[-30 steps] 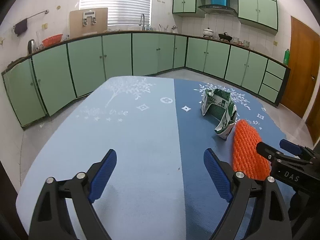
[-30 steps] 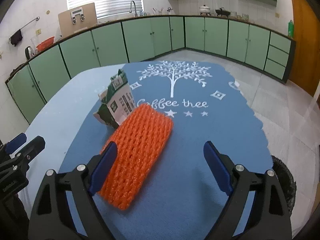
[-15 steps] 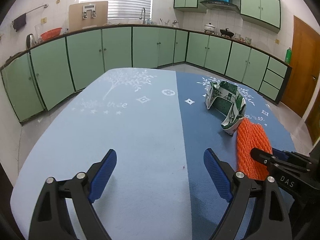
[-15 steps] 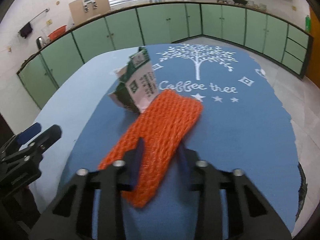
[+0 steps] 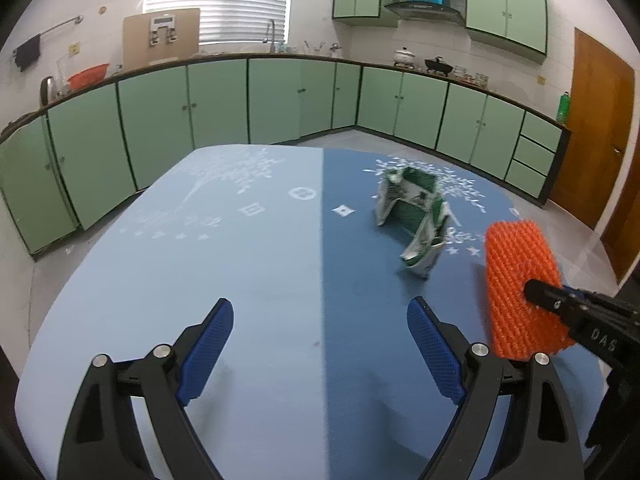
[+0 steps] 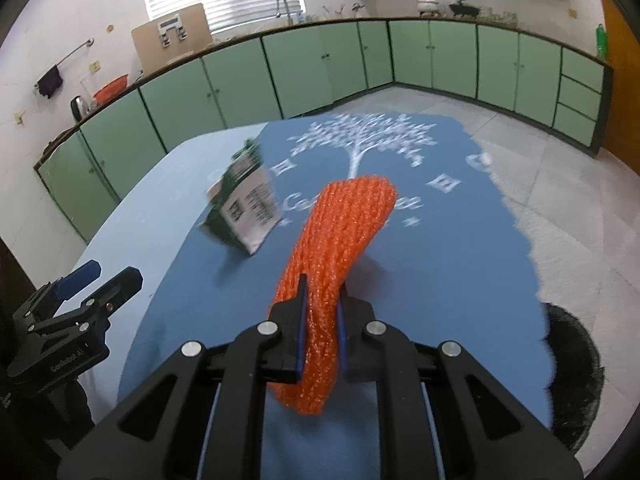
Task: Collect trash
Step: 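Close the right tool on the orange mesh pad and lift it, then grasp the green carton with the left tool while the right tool holds the pad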
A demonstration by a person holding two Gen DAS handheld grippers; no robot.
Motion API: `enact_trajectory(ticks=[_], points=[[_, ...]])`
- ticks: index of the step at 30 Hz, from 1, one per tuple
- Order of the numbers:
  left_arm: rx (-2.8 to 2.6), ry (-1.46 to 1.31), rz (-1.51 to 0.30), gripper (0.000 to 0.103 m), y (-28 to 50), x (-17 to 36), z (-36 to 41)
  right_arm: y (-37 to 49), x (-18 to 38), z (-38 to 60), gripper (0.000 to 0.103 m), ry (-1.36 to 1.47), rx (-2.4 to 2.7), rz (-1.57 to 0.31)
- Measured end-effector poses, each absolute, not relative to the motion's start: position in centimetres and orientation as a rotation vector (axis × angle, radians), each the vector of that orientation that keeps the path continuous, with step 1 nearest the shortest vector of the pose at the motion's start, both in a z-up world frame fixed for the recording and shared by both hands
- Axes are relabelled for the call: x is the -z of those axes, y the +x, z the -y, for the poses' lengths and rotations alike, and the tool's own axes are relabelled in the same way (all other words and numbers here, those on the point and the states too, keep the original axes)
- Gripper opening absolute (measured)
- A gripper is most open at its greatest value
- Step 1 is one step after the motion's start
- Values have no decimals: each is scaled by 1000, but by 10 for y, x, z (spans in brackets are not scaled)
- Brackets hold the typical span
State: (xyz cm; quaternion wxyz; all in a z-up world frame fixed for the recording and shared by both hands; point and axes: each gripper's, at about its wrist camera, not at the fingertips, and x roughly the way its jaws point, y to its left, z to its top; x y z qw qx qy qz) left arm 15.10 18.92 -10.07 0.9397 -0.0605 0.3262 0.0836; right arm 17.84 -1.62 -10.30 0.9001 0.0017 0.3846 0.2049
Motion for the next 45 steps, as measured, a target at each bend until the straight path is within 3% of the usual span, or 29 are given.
enact_trajectory(ticks=[19, 25, 28, 30, 33, 45], points=[[-111, -93, -663, 86, 233, 102, -137, 213, 108, 90, 11, 10, -308, -784], [-106, -103, -684, 68, 260, 106, -134, 218, 113, 95, 11, 19, -307, -793], [-97, -109, -703, 47, 266, 108, -131, 219, 114, 97, 11, 24, -305, -797], [-96, -106, -714, 27, 266, 111, -128, 218, 113, 99, 11, 28, -305, -795], [-98, -106, -706, 13, 263, 109, -126, 216, 109, 101, 11, 33, -306, -787], [-55, -108, -639, 9, 220, 73, -109, 193, 76, 111, 11, 48, -314, -721]])
